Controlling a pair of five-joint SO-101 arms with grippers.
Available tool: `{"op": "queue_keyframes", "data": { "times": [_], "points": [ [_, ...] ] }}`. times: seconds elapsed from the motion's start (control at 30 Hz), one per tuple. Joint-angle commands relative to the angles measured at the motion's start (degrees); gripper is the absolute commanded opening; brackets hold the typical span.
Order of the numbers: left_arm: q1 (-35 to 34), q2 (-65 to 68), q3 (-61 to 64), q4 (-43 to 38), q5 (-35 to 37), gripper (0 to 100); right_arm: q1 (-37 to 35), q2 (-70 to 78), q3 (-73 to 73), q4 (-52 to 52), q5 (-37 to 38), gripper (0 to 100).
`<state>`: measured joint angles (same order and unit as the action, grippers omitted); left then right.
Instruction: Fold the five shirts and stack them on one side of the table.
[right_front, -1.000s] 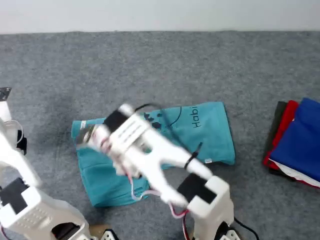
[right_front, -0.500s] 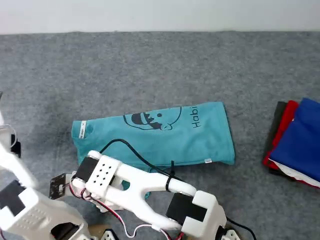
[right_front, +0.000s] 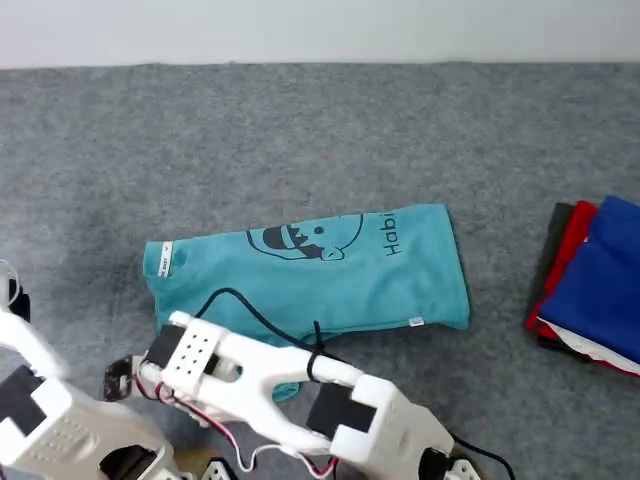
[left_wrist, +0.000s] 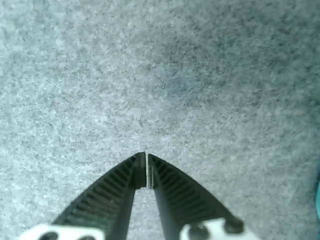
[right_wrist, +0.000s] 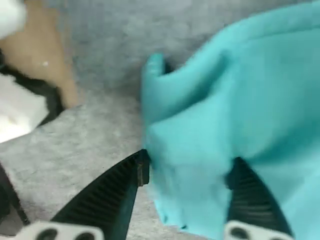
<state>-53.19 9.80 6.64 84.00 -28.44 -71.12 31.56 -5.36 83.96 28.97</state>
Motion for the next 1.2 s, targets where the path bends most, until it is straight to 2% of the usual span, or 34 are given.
{"op": "queue_keyframes", "data": {
  "times": [0.0, 0.07, 0.5, 0.77, 0.83, 1.03, 1.17],
  "points": [
    [-0.18, -0.35, -2.07, 0.53, -0.62, 2, -0.48, 5.14, -3.87, 2.24, 0.7, 5.0],
    [-0.18, -0.35, -2.07, 0.53, -0.62, 2, -0.4, 6.64, -6.59, 3.74, 0.62, 0.6],
    [0.09, -0.35, -2.07, 0.53, -0.7, 2, 9.98, 7.43, -27.78, 16.31, 0.7, 1.0],
    [0.26, -0.35, -2.07, 0.18, -0.7, 2, 15.43, 7.96, -36.75, 17.1, 0.7, 1.8],
    [0.26, -0.35, -2.07, 0.18, -0.7, 2, 16.22, 7.96, -37.19, 17.01, 0.7, 5.4],
    [0.35, -0.35, -2.07, 0.18, -0.7, 2, 19.21, 7.96, -37.36, 15.25, 0.7, 27.6],
    [0.35, -0.35, -2.07, 0.35, -0.7, 2, 22.46, 8.04, -37.36, 11.12, 0.7, 30.3]
  ]
}}
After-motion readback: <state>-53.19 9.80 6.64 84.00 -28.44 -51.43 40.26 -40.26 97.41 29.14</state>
